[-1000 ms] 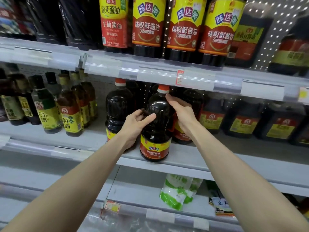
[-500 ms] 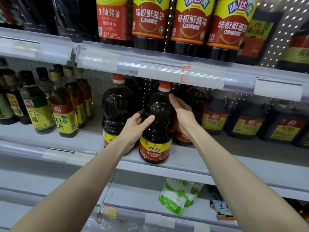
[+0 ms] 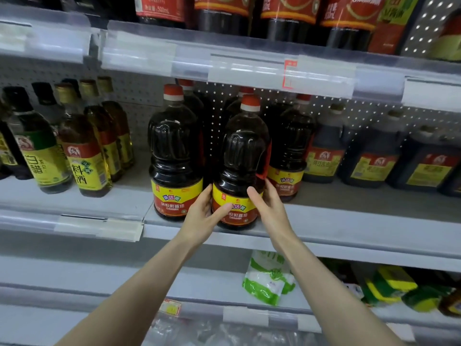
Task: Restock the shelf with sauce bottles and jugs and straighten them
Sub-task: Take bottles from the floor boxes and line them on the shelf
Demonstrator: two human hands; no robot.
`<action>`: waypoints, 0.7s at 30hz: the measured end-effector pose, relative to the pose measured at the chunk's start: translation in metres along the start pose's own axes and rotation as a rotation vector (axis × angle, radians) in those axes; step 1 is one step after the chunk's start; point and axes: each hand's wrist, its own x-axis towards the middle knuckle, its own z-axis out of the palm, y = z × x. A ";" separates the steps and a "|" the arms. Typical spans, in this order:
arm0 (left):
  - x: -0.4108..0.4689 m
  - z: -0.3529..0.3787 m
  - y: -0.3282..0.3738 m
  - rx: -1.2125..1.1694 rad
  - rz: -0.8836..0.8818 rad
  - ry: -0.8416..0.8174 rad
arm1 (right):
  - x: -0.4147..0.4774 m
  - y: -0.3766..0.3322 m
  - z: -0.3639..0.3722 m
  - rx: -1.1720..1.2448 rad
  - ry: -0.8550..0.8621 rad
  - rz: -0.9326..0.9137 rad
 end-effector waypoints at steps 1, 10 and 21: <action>0.002 -0.002 -0.003 0.006 0.001 -0.010 | -0.002 0.005 0.001 0.006 0.004 -0.002; 0.009 -0.007 -0.028 -0.019 0.016 -0.020 | -0.009 0.045 0.003 -0.037 0.027 0.006; 0.009 -0.007 -0.038 -0.037 0.073 -0.059 | -0.009 0.054 0.003 -0.035 0.027 -0.024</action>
